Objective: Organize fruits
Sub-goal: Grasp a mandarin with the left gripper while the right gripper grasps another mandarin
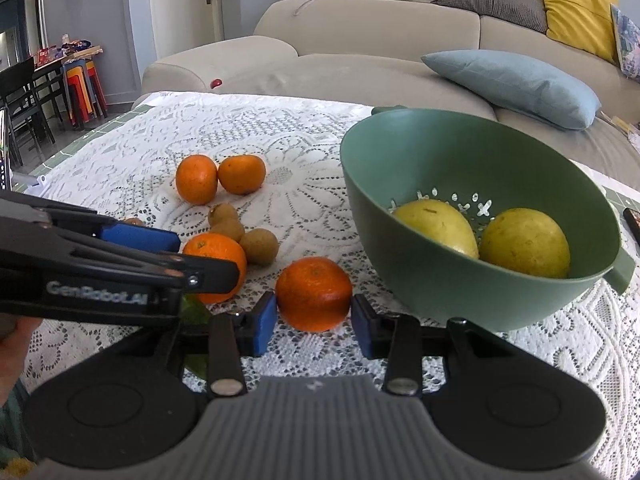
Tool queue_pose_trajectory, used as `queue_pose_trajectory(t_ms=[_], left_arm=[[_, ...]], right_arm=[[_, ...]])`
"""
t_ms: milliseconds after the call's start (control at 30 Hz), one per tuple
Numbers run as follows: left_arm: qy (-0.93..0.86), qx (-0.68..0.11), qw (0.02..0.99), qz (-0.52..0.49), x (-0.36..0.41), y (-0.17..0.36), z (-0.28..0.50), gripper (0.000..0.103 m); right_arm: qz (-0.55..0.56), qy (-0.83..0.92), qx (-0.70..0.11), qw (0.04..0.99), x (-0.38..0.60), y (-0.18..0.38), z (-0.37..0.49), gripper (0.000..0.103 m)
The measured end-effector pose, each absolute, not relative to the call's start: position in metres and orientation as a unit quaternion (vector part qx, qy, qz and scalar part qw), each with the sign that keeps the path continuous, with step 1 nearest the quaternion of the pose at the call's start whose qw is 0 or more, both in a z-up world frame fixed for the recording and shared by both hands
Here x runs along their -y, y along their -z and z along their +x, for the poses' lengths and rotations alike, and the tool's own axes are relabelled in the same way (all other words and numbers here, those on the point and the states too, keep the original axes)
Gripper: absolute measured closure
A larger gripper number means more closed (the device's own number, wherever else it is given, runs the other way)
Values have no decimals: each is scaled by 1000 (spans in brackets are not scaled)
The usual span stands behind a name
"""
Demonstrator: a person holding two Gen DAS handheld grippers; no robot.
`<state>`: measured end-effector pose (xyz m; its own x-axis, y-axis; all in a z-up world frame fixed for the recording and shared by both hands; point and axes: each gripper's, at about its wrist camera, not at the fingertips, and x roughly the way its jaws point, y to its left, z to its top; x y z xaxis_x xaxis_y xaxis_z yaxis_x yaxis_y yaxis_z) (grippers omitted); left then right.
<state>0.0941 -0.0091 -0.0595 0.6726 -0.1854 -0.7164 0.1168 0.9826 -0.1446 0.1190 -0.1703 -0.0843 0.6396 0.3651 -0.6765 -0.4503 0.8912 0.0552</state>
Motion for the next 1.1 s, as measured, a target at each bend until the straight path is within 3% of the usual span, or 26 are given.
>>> queue_pose_trajectory(t_ms=[267,367,1100], left_arm=[[62,-405,912,-22,16,65,98,39],[73,-405,911,-36,16,65,98,51],[18,-359,932,-55,10,22,79,53]], right_arm=[[-68,-222,-359,904,167,87,120,63],[-67,-222,-359,904,168,87,121,63],[-94,-261,-309,910,165,60,104,66]])
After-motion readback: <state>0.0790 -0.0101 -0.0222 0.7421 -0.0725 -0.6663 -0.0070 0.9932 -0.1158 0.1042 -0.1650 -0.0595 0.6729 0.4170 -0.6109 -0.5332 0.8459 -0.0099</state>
